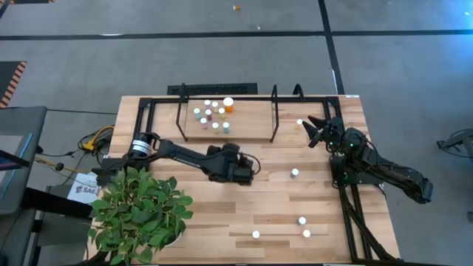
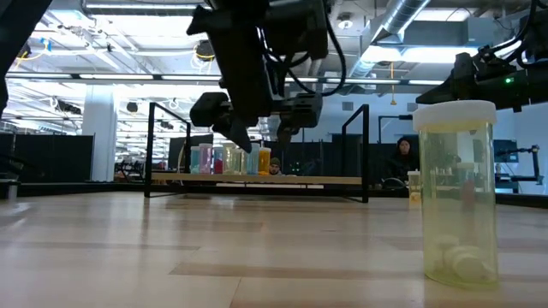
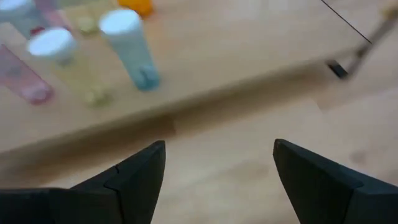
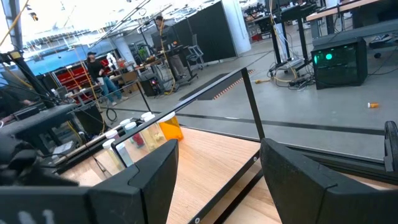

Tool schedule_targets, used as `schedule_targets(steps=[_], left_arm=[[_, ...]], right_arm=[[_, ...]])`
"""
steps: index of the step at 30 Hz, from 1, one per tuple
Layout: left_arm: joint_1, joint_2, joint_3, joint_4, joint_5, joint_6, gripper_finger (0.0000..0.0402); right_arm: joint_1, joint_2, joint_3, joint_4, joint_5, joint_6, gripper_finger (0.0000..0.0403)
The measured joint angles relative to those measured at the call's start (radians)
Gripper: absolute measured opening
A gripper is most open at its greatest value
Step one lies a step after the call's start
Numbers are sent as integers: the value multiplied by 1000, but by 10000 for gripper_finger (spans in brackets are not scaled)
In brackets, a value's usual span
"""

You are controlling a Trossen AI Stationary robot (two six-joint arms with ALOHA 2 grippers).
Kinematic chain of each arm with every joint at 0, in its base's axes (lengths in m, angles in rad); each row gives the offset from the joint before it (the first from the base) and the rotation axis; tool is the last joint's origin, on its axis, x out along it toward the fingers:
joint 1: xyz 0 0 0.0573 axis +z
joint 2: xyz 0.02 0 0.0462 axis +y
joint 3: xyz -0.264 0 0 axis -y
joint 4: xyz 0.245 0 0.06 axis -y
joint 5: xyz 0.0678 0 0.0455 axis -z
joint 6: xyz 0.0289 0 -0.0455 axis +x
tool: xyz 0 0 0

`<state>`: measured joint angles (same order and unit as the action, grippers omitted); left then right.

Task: Pick and place medicine bottles onto shelf by color
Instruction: Put the yellow pill bottle on the shelf

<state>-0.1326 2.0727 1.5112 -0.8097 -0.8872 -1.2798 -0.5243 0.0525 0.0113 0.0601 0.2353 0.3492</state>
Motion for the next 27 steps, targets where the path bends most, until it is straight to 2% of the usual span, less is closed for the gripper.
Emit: schedule_targets(steps=[5, 10, 18, 22, 27], left_arm=[[-61, 0, 0, 60, 70, 60, 287], [-114, 0, 0, 166, 203, 170, 287], [-162, -2, 103, 163, 366, 184, 287], [-159, -2, 164, 163, 549, 185, 287], [-129, -2, 243, 166, 881, 172, 287]], right_arm=[[0, 0, 0, 0, 0, 0, 249], [0, 0, 0, 0, 0, 0, 249], [0, 0, 0, 0, 0, 0, 249], [0, 0, 0, 0, 0, 0, 249], [0, 0, 0, 0, 0, 0, 249]])
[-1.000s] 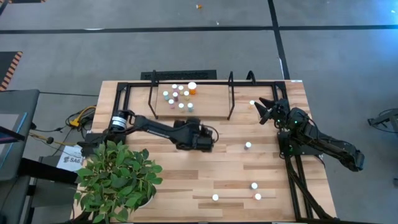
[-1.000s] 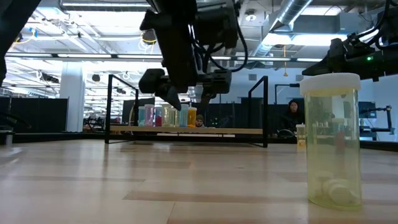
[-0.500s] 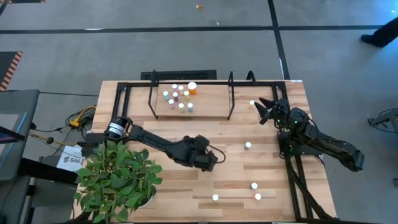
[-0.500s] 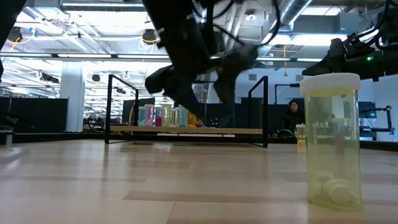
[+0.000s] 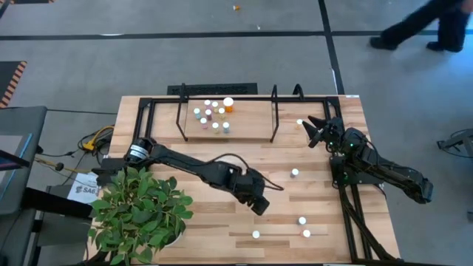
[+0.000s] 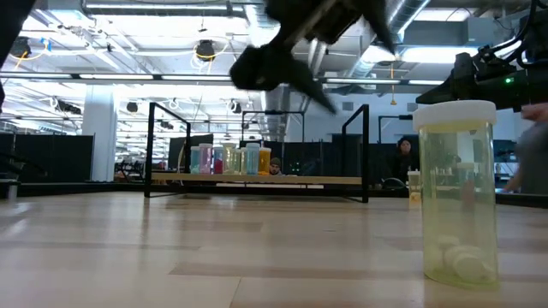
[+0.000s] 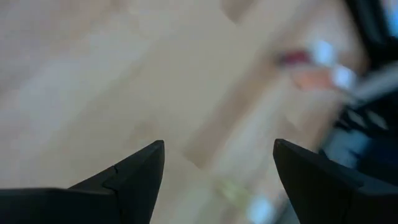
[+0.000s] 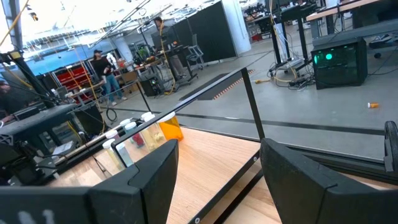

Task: Pick and place medicine bottles onto shelf by color
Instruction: Put the yellow pill bottle on the shelf

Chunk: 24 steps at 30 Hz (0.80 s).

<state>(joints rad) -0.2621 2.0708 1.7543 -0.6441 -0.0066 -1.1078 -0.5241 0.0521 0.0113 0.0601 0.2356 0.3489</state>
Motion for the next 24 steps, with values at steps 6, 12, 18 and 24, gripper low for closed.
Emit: schedule_targets(steps=[6, 12, 18, 24], left_arm=[[-12, 0, 58, 24, 181, 12, 286], [-91, 8, 67, 113, 119, 47, 286], [-155, 9, 67, 48, 42, 258, 286], [-225, 11, 25, 110, -117, 569, 286]], right_arm=[[0, 0, 0, 0, 0, 0, 249], [0, 0, 0, 0, 0, 0, 249], [0, 0, 0, 0, 0, 0, 249], [0, 0, 0, 0, 0, 0, 249]])
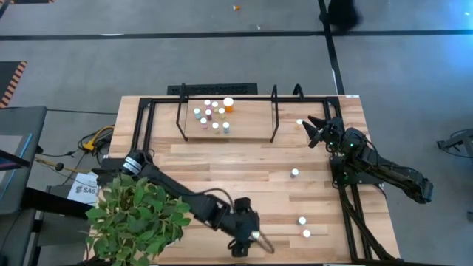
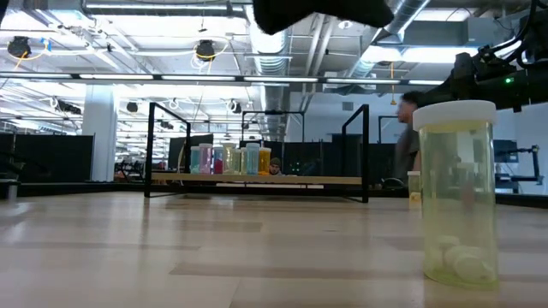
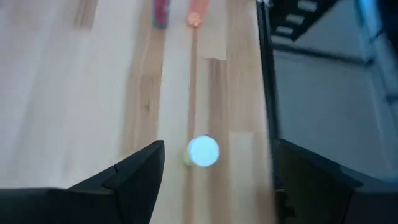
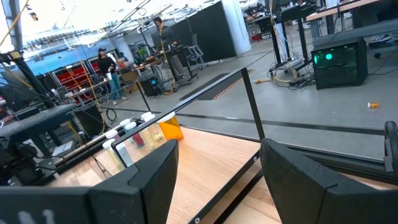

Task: Pick and place medicine bottles onto shelf by color
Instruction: Put the yellow pill bottle on the shelf

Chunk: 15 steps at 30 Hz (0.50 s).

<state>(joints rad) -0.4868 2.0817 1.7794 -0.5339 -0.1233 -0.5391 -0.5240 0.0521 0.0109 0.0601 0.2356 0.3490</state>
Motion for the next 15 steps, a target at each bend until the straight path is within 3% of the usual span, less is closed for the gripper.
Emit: schedule_targets(steps=[6, 15], left_arm=[[-42, 19, 0, 120, -74, 338, 286], [-39, 110, -1, 224, 7, 394, 286]], right_arm=[[0, 0, 0, 0, 0, 0, 249], [0, 5, 0, 1, 0, 0, 249]])
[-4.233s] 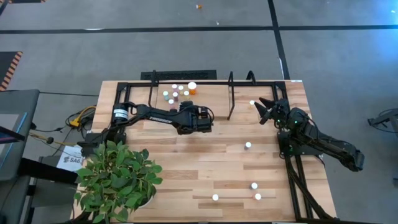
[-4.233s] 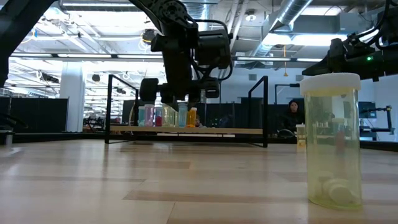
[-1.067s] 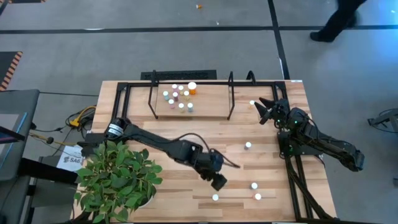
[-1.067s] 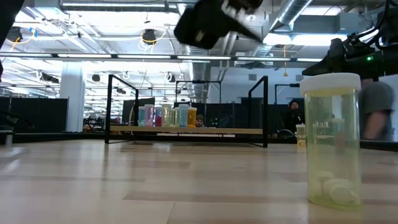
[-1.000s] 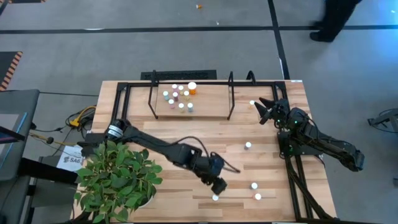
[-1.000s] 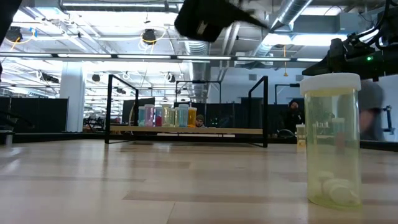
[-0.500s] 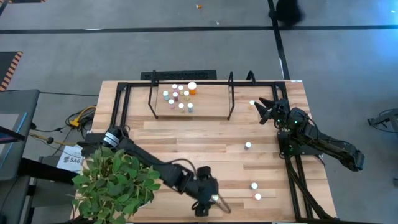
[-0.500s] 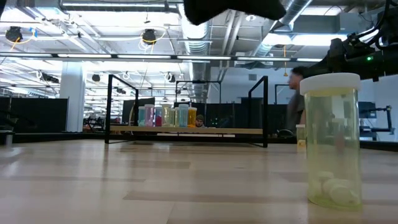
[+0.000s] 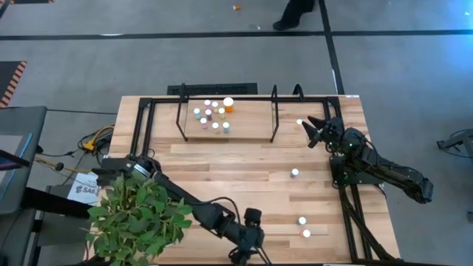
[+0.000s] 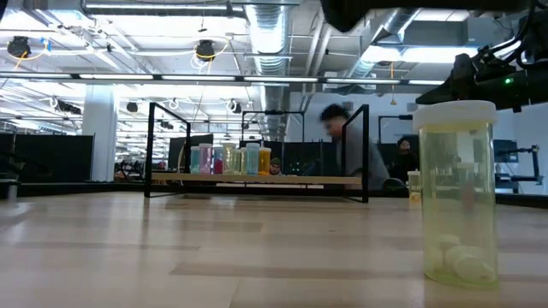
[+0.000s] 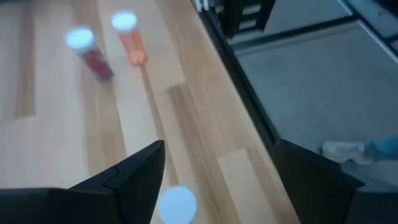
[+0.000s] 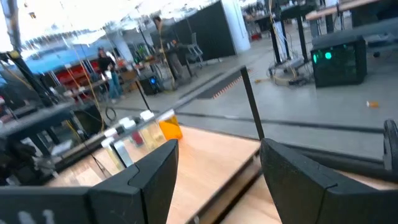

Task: Pick and place medicine bottles onto shelf by color
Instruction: Put the yellow pill bottle on the shelf

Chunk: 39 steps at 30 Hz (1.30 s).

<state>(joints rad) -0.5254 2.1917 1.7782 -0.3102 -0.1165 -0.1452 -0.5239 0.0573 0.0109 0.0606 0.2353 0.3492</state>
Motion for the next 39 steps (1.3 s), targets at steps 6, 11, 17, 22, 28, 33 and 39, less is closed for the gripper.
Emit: schedule_targets(steps=[6, 11, 17, 22, 28, 33, 39], left_arm=[[8, 31, 1, -21, 4, -2, 286], [10, 54, 0, -31, 5, 3, 286], [14, 71, 0, -54, -23, 5, 286], [21, 70, 0, -109, -65, -6, 286], [25, 70, 0, -149, -73, -32, 286], [24, 70, 0, -156, -79, -3, 286], [24, 70, 0, -149, -70, 2, 268]], right_arm=[[0, 4, 0, 2, 0, 0, 249], [0, 4, 0, 2, 1, 0, 249], [0, 4, 0, 2, 1, 0, 249], [0, 4, 0, 2, 1, 0, 249], [0, 4, 0, 2, 0, 0, 249], [0, 4, 0, 2, 1, 0, 249], [0, 4, 0, 2, 0, 0, 249]])
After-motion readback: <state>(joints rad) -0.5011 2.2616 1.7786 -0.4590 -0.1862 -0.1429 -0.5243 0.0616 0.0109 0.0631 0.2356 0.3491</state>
